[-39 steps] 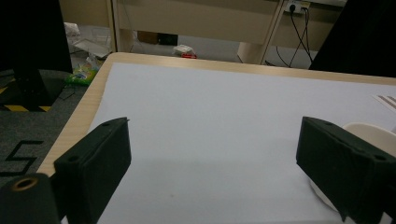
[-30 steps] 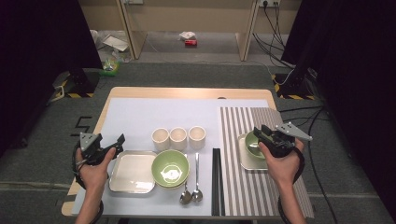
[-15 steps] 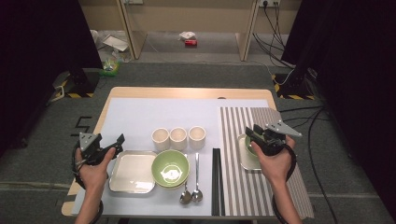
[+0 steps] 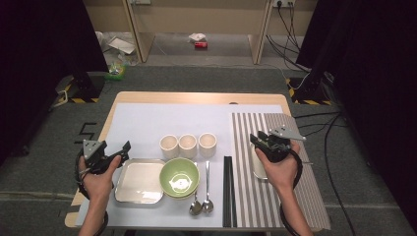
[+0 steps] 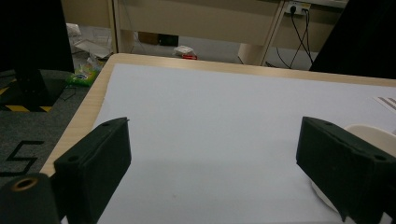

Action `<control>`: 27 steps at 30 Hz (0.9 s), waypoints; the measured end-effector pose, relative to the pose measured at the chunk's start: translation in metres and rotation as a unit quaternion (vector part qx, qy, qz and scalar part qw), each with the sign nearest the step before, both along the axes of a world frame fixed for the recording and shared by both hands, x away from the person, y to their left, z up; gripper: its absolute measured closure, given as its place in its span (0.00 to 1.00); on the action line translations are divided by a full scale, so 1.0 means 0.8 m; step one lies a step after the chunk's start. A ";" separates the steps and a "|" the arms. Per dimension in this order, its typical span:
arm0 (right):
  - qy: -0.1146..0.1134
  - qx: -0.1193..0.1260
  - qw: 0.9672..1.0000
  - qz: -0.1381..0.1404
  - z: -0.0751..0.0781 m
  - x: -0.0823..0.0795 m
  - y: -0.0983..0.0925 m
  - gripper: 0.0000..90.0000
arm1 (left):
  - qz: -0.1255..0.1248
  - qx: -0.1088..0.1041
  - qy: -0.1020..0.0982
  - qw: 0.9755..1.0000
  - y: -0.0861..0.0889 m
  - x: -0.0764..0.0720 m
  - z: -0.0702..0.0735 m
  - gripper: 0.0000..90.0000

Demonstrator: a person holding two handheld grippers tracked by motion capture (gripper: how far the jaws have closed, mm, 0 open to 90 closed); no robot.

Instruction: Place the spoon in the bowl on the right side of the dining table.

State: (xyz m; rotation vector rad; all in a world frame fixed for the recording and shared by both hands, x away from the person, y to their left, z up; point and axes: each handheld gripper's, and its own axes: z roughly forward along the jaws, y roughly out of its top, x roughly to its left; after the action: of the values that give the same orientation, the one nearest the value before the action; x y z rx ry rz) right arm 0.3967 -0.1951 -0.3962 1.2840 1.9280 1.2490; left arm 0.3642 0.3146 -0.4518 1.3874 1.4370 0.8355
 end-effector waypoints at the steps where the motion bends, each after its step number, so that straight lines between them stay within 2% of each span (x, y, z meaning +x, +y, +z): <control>1: 0.002 0.000 1.000 0.002 0.000 0.001 0.002 0.70 | 0.000 0.000 0.000 1.000 0.000 0.000 0.000 0.10; 15: 0.039 -0.011 0.999 0.016 -0.009 0.009 0.021 0.71 | 0.001 -0.001 -0.001 1.000 0.002 -0.001 0.001 0.10; 27: 0.087 -0.025 0.996 0.021 -0.018 0.016 0.036 0.76 | 0.000 0.000 0.000 1.000 0.001 0.000 0.001 0.10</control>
State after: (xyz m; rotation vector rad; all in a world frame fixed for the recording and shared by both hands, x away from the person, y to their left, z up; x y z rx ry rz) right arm 0.4091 -0.1667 -0.4109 1.3720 2.1042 1.1339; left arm 0.3643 0.3152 -0.4511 1.3872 1.4377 0.8351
